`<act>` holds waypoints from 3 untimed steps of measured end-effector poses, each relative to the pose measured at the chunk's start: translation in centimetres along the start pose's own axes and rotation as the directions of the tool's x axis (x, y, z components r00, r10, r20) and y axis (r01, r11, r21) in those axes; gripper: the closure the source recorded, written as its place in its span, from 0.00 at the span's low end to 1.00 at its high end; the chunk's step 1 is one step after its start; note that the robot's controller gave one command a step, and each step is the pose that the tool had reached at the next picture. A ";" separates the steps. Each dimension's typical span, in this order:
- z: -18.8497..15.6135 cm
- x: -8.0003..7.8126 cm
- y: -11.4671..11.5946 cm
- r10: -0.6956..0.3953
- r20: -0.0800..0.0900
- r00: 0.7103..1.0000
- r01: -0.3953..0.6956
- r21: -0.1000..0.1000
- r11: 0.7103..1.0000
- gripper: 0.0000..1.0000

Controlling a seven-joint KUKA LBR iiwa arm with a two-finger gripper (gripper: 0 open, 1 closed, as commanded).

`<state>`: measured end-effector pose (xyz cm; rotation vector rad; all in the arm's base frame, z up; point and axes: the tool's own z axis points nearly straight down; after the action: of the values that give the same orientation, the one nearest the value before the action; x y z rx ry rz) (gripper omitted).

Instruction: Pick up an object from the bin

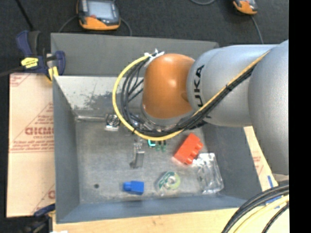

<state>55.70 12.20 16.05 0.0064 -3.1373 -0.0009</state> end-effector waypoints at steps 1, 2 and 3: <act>6.4 4.9 -2.0 -0.122 -0.002 0.992 0.122 0.003 0.992 0.00; 8.9 7.6 -1.6 -0.055 0.012 0.998 0.055 0.000 0.998 0.00; 4.6 8.1 -5.2 -0.079 0.010 0.997 0.079 0.003 0.997 0.00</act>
Offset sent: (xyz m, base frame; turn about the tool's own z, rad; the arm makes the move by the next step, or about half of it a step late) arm -0.0474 -0.0185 -0.0609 -0.1236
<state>47.57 6.97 11.47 0.1309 -3.1451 0.0024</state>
